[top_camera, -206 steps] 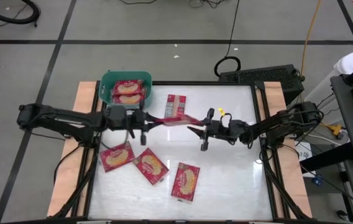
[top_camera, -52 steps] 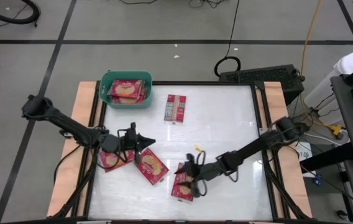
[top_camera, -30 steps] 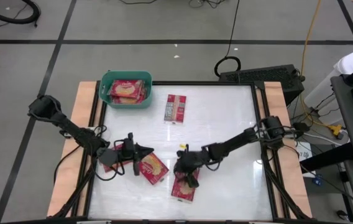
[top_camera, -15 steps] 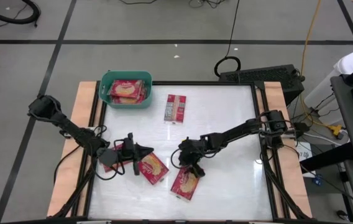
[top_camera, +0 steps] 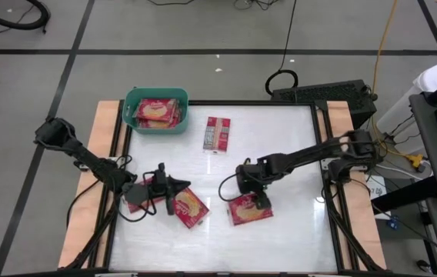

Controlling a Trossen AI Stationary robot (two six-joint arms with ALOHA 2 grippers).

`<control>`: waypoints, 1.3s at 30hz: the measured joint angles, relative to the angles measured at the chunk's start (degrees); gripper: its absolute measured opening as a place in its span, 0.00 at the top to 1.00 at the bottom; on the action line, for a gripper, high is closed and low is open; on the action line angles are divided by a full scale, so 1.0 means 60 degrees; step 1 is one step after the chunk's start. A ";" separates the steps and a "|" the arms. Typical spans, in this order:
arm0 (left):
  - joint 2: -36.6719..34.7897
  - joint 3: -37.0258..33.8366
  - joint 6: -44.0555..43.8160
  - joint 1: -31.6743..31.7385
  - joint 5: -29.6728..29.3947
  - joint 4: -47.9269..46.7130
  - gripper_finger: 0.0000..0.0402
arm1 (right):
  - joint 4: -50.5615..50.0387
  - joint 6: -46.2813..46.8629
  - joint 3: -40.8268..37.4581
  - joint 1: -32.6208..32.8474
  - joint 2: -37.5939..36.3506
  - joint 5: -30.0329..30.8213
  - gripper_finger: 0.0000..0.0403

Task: Sort popcorn bags into baskets
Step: Stack the red popcorn bag on the red popcorn bags in the green bin

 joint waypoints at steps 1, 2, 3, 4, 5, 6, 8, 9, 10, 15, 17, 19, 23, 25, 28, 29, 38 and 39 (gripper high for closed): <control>0.0000 0.0000 0.0017 0.0041 -0.0002 0.0000 0.96 | -0.0232 0.0066 -0.0010 0.0019 -0.0208 0.0218 0.44; 0.0000 0.0000 0.0056 0.0079 0.0002 -0.0005 0.96 | -0.0350 0.0142 -0.0080 0.0032 -0.0445 0.0417 0.44; 0.0000 0.0000 0.0088 0.0115 0.0002 -0.0011 0.96 | -0.0382 0.0221 -0.0207 0.0046 -0.0689 0.0567 0.44; 0.0000 0.0000 0.0127 0.0144 0.0002 -0.0007 0.96 | -0.0378 0.0338 -0.0376 0.0059 -0.0919 0.0724 0.44; 0.0000 0.0000 0.0192 0.0179 0.0006 -0.0007 0.96 | -0.0389 0.0499 -0.0561 0.0056 -0.1150 0.0706 0.44; 0.0000 0.0000 0.0246 0.0194 0.0013 -0.0007 0.96 | -0.0390 0.0668 -0.0788 0.0053 -0.1420 0.0715 0.44; -0.0002 0.0000 0.0309 0.0212 0.0067 -0.0005 0.96 | -0.0374 0.0962 -0.1290 0.0050 -0.1935 0.0715 0.44; -0.0004 0.0000 0.0324 0.0210 0.0084 -0.0026 0.96 | -0.0317 0.1069 -0.1575 0.0052 -0.2183 0.0726 0.44; -0.0004 0.0000 0.0330 0.0210 0.0086 -0.0064 0.96 | -0.0161 0.1216 -0.1876 0.0052 -0.2398 0.0734 0.44; -0.0004 0.0000 0.0330 0.0251 0.0097 -0.0138 0.96 | 0.1830 0.1656 -0.3271 0.0066 -0.3008 0.0721 0.42; -0.0004 0.0000 0.0325 0.0298 0.0097 -0.0135 0.96 | 0.2742 0.1707 -0.3796 0.0139 -0.3007 0.0700 0.39; -0.0004 0.0000 0.0285 0.0350 0.0097 -0.0138 0.96 | 0.3594 0.1698 -0.4175 0.0263 -0.2876 0.0696 0.36; -0.0004 0.0000 0.0212 0.0361 0.0097 -0.0167 0.96 | 0.4672 0.1564 -0.4755 0.0542 -0.2598 0.0756 0.34; -0.0004 0.0000 0.0216 0.0410 0.0102 -0.0201 0.96 | 0.5063 0.1520 -0.4963 0.0697 -0.2500 0.0938 0.35; -0.0004 0.0000 0.0172 0.0584 0.0108 -0.0262 0.96 | 0.5622 0.1629 -0.5309 0.0995 -0.2481 0.1678 0.42; -0.0004 0.0000 0.0105 0.0663 0.0105 -0.0255 0.96 | 0.5888 0.1684 -0.5441 0.1090 -0.2481 0.1912 0.45; -0.0004 0.0000 0.0059 0.1351 0.0194 0.0192 0.96 | 0.9505 0.2637 -0.6941 0.1440 -0.2428 0.2709 0.87; -0.0004 0.0000 0.0170 0.1419 0.0261 0.0341 0.96 | 0.9964 0.2673 -0.7141 0.1440 -0.2429 0.2743 0.91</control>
